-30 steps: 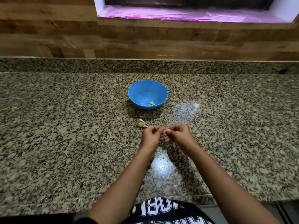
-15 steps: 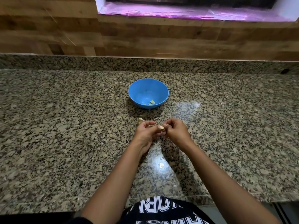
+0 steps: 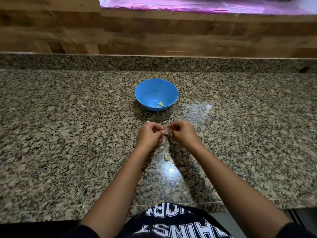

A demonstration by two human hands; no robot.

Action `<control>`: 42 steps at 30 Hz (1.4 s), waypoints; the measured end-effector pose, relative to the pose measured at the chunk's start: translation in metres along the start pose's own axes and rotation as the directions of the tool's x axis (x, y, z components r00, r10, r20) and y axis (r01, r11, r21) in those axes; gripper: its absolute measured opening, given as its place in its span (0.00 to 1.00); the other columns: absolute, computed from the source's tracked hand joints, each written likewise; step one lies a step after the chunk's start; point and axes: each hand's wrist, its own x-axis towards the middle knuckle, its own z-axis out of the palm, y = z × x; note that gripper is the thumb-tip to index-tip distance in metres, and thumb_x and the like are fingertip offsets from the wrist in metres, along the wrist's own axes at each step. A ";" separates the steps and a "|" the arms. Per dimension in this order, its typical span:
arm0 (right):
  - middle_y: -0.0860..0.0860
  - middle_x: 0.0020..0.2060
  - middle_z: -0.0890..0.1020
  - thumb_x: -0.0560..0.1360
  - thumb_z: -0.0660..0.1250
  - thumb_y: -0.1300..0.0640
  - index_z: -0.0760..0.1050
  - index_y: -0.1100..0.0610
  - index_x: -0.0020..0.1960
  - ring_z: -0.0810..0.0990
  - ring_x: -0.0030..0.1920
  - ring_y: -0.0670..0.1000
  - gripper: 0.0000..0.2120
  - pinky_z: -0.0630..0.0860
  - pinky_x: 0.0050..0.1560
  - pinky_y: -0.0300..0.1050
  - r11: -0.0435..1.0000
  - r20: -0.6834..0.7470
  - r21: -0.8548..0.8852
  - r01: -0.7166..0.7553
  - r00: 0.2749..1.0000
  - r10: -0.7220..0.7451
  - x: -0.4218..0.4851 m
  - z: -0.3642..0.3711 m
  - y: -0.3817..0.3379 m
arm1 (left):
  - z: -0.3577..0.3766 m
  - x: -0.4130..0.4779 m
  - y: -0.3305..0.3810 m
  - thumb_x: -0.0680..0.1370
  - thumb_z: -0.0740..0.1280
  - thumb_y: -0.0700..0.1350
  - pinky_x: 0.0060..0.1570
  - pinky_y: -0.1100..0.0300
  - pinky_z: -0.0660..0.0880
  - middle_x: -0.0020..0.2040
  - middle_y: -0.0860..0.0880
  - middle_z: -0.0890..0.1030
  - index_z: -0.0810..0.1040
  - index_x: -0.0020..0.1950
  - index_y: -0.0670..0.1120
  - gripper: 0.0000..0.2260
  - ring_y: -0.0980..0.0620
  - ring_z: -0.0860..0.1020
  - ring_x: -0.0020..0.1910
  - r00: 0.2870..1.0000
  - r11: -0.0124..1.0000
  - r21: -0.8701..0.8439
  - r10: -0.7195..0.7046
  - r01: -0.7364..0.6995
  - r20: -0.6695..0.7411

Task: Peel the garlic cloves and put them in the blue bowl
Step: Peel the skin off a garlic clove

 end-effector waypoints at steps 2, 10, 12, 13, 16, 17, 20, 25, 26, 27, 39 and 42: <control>0.52 0.40 0.81 0.74 0.67 0.67 0.80 0.61 0.46 0.80 0.41 0.51 0.05 0.80 0.46 0.46 0.999 0.005 -0.034 0.002 1.000 -0.002 0.000 0.000 0.002 | 0.000 -0.006 -0.002 0.73 0.72 0.40 0.39 0.63 0.77 0.41 0.48 0.81 0.78 0.42 0.45 0.04 0.54 0.80 0.37 0.997 0.978 0.194 0.071 -0.076 0.029; 0.49 0.43 0.81 0.76 0.66 0.59 0.80 0.59 0.51 0.75 0.36 0.39 0.07 0.68 0.32 0.27 1.000 0.011 -0.015 -0.008 1.000 0.009 -0.013 -0.004 0.015 | -0.010 -0.032 -0.006 0.72 0.72 0.41 0.54 0.59 0.77 0.54 0.51 0.77 0.80 0.56 0.49 0.13 0.55 0.77 0.51 0.869 0.802 0.513 0.014 -0.306 0.495; 0.48 0.45 0.80 0.77 0.65 0.60 0.79 0.59 0.55 0.74 0.37 0.38 0.08 0.68 0.30 0.25 1.000 0.022 -0.023 -0.015 1.000 0.016 -0.017 -0.004 0.016 | -0.011 -0.033 -0.007 0.73 0.72 0.40 0.57 0.59 0.75 0.52 0.50 0.74 0.81 0.53 0.47 0.10 0.54 0.76 0.52 0.855 0.706 0.579 0.073 -0.409 0.514; 0.48 0.45 0.79 0.77 0.65 0.61 0.79 0.59 0.55 0.75 0.39 0.39 0.08 0.69 0.33 0.25 1.000 0.028 -0.014 -0.024 0.999 0.024 -0.019 -0.003 0.017 | -0.012 -0.034 -0.008 0.74 0.71 0.41 0.56 0.59 0.75 0.51 0.50 0.74 0.81 0.52 0.46 0.08 0.54 0.75 0.51 0.854 0.680 0.593 0.096 -0.432 0.512; 0.51 0.47 0.82 0.76 0.66 0.61 0.78 0.59 0.54 0.79 0.41 0.45 0.07 0.75 0.41 0.35 0.991 0.080 0.104 -0.083 0.994 0.074 -0.024 -0.005 0.019 | -0.012 -0.033 -0.015 0.75 0.69 0.43 0.51 0.62 0.75 0.46 0.54 0.72 0.80 0.49 0.47 0.04 0.57 0.74 0.46 0.863 0.695 0.569 0.154 -0.441 0.481; 0.52 0.45 0.82 0.76 0.65 0.62 0.78 0.60 0.53 0.79 0.39 0.47 0.07 0.76 0.39 0.37 0.979 0.129 0.164 -0.123 0.986 0.103 -0.026 -0.006 0.020 | -0.012 -0.033 -0.017 0.76 0.68 0.44 0.47 0.64 0.74 0.46 0.55 0.72 0.79 0.48 0.47 0.03 0.59 0.74 0.45 0.880 0.730 0.543 0.171 -0.415 0.442; 0.58 0.41 0.83 0.75 0.66 0.64 0.78 0.60 0.51 0.80 0.36 0.51 0.06 0.79 0.39 0.43 0.943 0.299 0.273 -0.191 0.948 0.106 -0.034 -0.010 0.021 | -0.011 -0.036 -0.022 0.77 0.66 0.44 0.34 0.68 0.71 0.42 0.52 0.78 0.78 0.47 0.46 0.02 0.57 0.76 0.38 0.965 0.966 0.216 0.088 -0.144 0.249; 0.58 0.38 0.82 0.74 0.65 0.68 0.77 0.67 0.51 0.80 0.34 0.50 0.07 0.80 0.39 0.41 0.821 0.308 0.534 -0.204 0.951 0.035 -0.040 -0.005 0.015 | -0.009 -0.040 -0.016 0.75 0.67 0.35 0.31 0.66 0.77 0.36 0.46 0.82 0.78 0.45 0.40 0.02 0.55 0.79 0.30 0.986 0.899 -0.420 -0.066 0.126 0.154; 0.58 0.38 0.82 0.74 0.65 0.68 0.77 0.68 0.51 0.81 0.34 0.50 0.07 0.80 0.38 0.41 0.804 0.291 0.561 -0.200 0.956 0.034 -0.041 -0.004 0.014 | -0.008 -0.040 -0.014 0.75 0.67 0.34 0.32 0.65 0.78 0.35 0.45 0.82 0.78 0.44 0.39 0.02 0.55 0.79 0.30 0.988 0.879 -0.460 -0.061 0.122 0.145; 0.58 0.38 0.83 0.74 0.66 0.67 0.77 0.69 0.51 0.81 0.33 0.50 0.07 0.80 0.37 0.40 0.792 0.277 0.578 -0.194 0.960 0.033 -0.041 -0.003 0.013 | -0.006 -0.039 -0.013 0.75 0.67 0.34 0.33 0.65 0.79 0.35 0.45 0.82 0.78 0.44 0.39 0.02 0.55 0.79 0.29 0.989 0.863 -0.491 -0.060 0.121 0.137; 0.60 0.39 0.84 0.74 0.69 0.62 0.80 0.65 0.47 0.83 0.38 0.56 0.06 0.82 0.40 0.47 0.888 0.055 0.459 0.010 0.998 -0.040 -0.036 0.004 0.007 | -0.010 -0.032 -0.006 0.75 0.68 0.34 0.37 0.64 0.80 0.38 0.45 0.83 0.80 0.45 0.40 0.03 0.53 0.82 0.35 0.995 0.893 -0.449 0.027 0.021 0.100; 0.59 0.38 0.84 0.74 0.69 0.61 0.80 0.65 0.47 0.83 0.36 0.54 0.06 0.81 0.39 0.45 0.912 0.039 0.409 0.040 0.997 -0.061 -0.035 0.003 0.004 | -0.012 -0.031 -0.006 0.75 0.68 0.34 0.38 0.64 0.80 0.38 0.44 0.83 0.80 0.45 0.40 0.03 0.53 0.81 0.35 0.994 0.898 -0.440 0.035 0.012 0.100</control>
